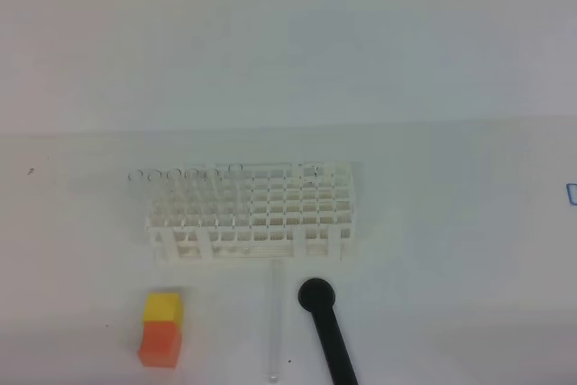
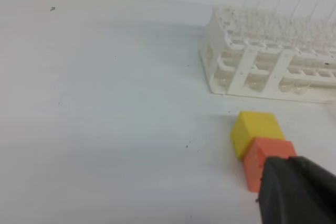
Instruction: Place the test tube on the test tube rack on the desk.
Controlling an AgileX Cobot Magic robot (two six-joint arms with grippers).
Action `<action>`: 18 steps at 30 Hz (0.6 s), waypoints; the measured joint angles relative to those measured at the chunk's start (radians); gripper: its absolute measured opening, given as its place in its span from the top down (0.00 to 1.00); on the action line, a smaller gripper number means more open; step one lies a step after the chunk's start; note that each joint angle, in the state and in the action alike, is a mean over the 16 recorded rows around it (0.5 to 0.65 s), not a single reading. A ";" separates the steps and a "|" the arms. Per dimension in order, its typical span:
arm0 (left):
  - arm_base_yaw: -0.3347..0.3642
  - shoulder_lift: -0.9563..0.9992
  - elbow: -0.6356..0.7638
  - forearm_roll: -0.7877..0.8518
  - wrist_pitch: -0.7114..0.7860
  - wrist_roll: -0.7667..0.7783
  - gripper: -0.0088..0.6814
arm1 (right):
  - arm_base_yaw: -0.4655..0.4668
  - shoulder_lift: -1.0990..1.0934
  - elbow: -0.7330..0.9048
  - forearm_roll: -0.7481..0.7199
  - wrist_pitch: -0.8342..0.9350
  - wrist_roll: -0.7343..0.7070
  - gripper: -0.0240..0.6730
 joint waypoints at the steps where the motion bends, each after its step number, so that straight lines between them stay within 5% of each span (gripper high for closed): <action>1: 0.000 0.000 0.000 -0.012 -0.024 -0.001 0.99 | 0.000 0.000 0.000 0.000 -0.012 0.000 0.97; 18: 0.000 0.000 0.000 -0.118 -0.336 -0.029 0.99 | 0.000 0.000 0.001 0.000 -0.384 0.001 0.97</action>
